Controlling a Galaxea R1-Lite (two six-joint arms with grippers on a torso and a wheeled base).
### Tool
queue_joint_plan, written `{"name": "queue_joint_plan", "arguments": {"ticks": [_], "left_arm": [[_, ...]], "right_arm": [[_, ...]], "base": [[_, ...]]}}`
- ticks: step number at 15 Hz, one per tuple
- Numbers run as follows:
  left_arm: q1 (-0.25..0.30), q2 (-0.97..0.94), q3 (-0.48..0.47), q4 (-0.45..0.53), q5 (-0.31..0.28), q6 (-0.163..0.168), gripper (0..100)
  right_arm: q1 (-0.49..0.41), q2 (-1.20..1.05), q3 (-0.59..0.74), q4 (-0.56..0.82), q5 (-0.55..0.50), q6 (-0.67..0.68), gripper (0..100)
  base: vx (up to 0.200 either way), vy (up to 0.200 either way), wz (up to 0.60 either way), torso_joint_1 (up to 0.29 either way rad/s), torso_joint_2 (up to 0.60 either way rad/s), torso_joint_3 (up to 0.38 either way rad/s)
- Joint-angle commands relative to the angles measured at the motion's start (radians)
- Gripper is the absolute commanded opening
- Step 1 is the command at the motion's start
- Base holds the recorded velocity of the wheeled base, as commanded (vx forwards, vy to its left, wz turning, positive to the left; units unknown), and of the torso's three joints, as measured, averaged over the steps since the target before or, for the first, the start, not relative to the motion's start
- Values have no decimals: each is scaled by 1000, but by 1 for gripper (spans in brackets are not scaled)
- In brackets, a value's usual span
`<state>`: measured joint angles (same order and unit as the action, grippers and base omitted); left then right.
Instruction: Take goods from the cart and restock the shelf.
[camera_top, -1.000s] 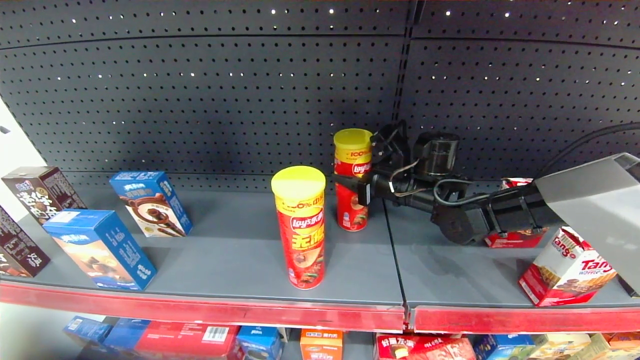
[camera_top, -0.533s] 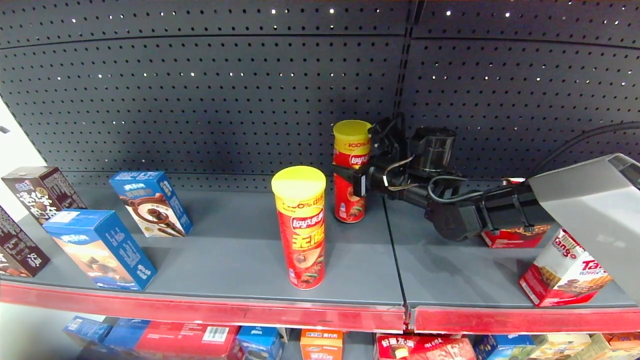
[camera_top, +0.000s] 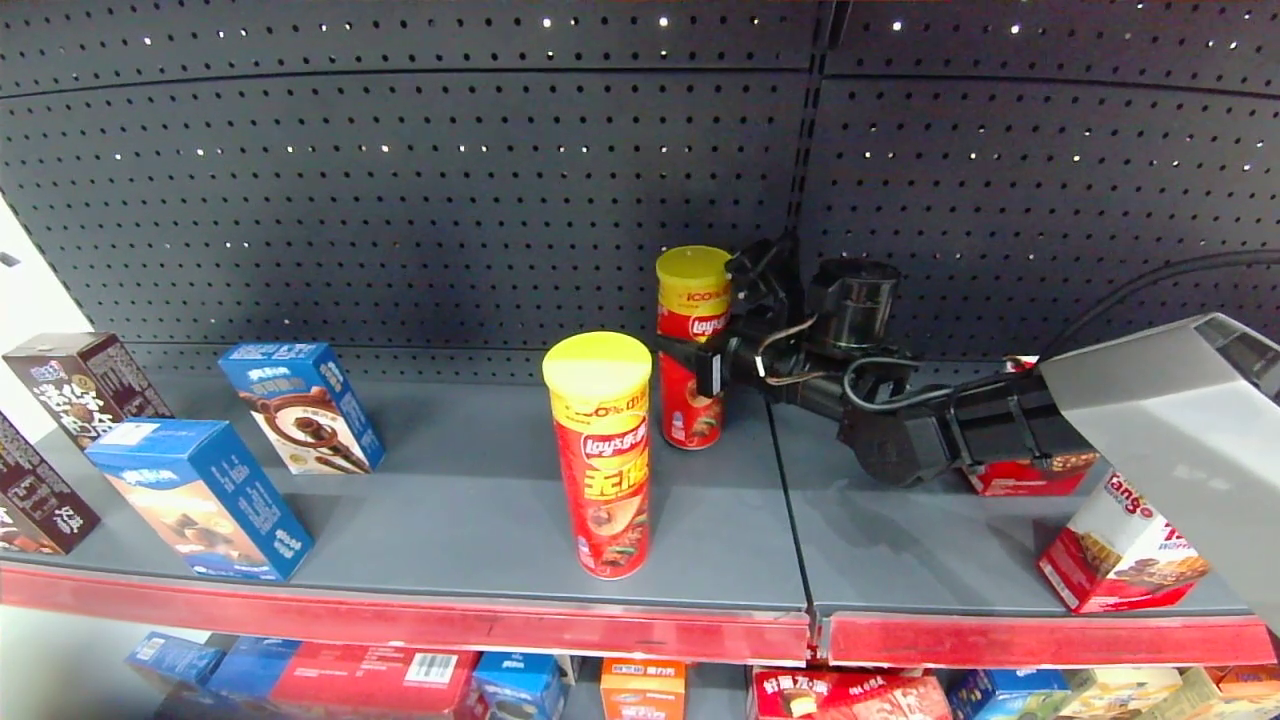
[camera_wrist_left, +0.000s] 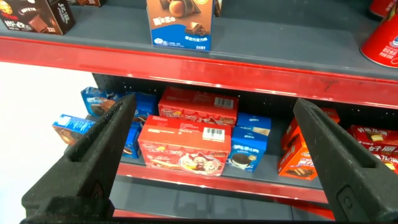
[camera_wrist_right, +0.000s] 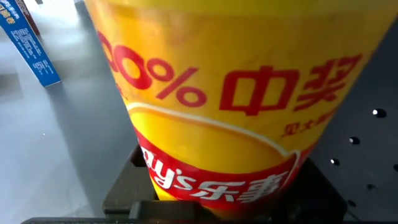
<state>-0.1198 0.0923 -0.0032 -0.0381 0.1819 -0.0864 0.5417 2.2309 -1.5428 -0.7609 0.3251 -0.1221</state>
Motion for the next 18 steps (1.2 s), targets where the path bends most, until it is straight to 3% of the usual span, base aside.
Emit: {"name": "queue_joint_plan", "arguments": {"ticks": [1, 7, 13, 18], "left_arm": [[0, 1, 0, 0, 1, -1, 100], [0, 1, 0, 0, 1, -1, 100], [0, 1, 0, 0, 1, -1, 100], [0, 1, 0, 0, 1, -1, 100]], "right_arm": [[0, 6, 1, -2, 0, -2, 100], [3, -13, 55, -9, -31, -7, 100], [7, -103, 279, -118, -98, -11, 100], [32, -123, 346, -189, -97, -10, 100]], "base": [[0, 0, 0, 0, 0, 0], [0, 0, 0, 0, 0, 0], [0, 0, 0, 0, 0, 0], [0, 0, 0, 0, 0, 0]]}}
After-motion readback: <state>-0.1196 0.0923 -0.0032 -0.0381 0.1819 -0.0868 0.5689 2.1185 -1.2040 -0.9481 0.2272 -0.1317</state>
